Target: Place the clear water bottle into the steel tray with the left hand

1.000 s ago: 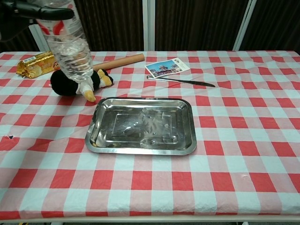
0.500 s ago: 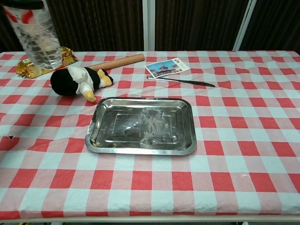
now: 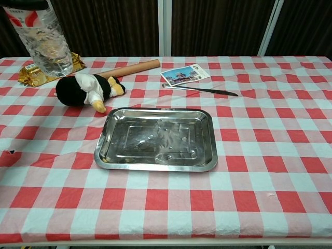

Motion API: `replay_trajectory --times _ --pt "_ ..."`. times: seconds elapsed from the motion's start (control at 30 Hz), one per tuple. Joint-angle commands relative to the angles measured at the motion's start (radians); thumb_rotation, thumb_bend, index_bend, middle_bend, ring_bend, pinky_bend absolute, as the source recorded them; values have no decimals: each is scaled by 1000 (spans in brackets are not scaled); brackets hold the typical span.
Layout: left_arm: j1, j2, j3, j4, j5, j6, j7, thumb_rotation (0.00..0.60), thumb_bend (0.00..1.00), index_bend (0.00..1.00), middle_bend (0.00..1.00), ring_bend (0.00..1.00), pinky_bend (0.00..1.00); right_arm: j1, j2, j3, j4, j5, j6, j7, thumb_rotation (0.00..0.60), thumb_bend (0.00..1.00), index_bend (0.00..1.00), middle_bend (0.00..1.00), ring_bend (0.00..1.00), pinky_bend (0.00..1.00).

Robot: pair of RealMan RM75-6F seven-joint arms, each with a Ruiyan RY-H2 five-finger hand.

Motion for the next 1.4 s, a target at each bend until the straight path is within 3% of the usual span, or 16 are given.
replay_trajectory --times 0.03,0.3,0.53,1.13,1.4 --pt "-5 -65 28 -38 47 22 4 600 193 631 663 432 477 -3 1 2 -4 -3 12 -4 600 92 35 19 0 0" --pt "-25 -212 60 -89 104 111 84 600 191 617 663 432 476 -5 3 5 -10 5 12 -11 600 92 35 19 0 0" --pt "-43 -329 118 -6 147 119 105 600 190 617 663 432 476 -4 4 10 -8 12 9 -6 600 92 35 19 0 0" --pt "-14 -448 207 157 211 115 9 600 188 616 663 432 474 1 -9 7 22 19 -15 11 600 92 35 19 0 0" --pt "-17 -488 206 221 234 120 -27 600 168 600 648 432 469 6 -7 12 24 34 -34 23 600 92 35 19 0 0"
